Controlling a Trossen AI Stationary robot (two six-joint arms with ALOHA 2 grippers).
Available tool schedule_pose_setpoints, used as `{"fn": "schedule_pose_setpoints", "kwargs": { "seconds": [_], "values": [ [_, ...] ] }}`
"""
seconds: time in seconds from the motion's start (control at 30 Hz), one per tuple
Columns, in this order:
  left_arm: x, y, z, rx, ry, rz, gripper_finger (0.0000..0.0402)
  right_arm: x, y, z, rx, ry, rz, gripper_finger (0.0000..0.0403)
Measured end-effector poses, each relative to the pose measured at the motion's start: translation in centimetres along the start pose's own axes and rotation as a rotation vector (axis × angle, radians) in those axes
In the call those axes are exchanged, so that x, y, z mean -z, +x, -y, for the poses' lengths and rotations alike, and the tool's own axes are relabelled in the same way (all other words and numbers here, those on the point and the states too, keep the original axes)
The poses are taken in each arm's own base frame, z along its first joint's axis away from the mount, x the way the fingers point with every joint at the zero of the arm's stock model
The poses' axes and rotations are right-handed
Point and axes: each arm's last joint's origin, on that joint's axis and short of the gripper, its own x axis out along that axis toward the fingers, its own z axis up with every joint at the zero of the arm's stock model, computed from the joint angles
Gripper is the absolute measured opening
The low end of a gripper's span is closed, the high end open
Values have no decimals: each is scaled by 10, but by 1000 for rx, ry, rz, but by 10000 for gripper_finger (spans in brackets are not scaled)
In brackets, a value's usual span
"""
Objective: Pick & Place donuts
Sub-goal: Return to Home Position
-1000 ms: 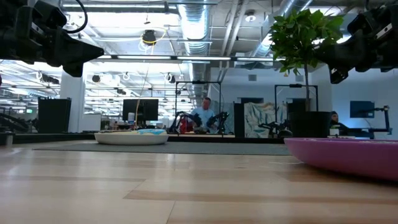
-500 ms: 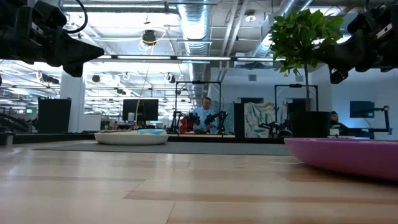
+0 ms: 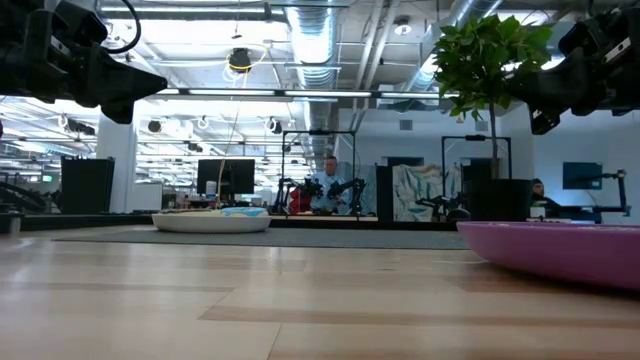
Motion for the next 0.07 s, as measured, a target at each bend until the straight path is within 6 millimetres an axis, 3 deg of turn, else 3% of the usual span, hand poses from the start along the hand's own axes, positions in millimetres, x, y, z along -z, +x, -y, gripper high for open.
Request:
{"fn": "schedule_pose_setpoints", "kwargs": {
  "seconds": [0.07],
  "values": [
    [0,0,0,0,0,0,2,0,0,0,0,0,0,0]
  ]
}}
